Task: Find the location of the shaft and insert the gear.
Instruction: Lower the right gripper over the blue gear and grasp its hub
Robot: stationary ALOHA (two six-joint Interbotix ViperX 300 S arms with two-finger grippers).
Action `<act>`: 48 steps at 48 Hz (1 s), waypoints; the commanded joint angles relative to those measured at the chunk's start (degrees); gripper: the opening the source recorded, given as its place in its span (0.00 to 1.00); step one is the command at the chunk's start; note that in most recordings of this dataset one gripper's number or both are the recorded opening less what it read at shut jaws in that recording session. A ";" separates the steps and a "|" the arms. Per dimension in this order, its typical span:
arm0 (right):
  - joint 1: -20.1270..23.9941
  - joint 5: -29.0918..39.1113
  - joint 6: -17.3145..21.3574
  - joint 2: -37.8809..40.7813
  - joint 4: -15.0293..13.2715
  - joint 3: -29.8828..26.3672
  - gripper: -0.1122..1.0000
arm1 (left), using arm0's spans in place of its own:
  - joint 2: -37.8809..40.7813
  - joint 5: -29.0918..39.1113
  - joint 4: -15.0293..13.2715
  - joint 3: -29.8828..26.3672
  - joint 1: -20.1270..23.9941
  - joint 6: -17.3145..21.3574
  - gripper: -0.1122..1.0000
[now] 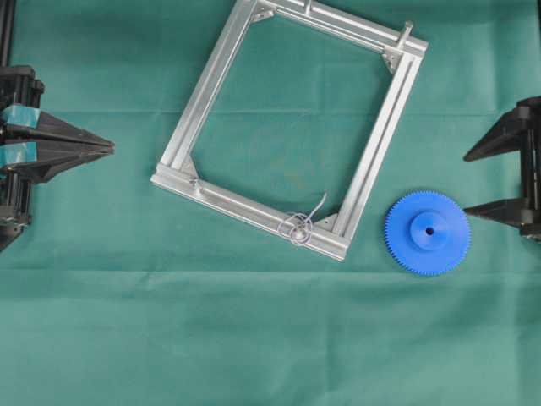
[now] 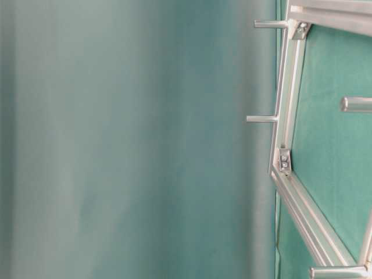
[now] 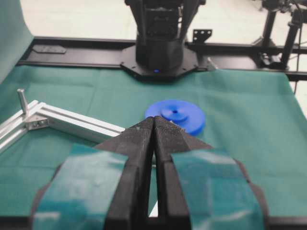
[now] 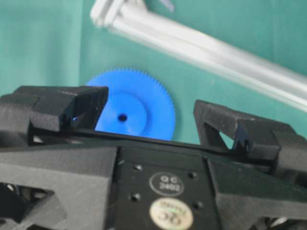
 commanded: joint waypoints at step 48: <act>6.59 -13.54 8.00 22.68 0.09 3.52 0.92 | 0.53 0.70 0.00 -1.41 1.05 0.00 0.12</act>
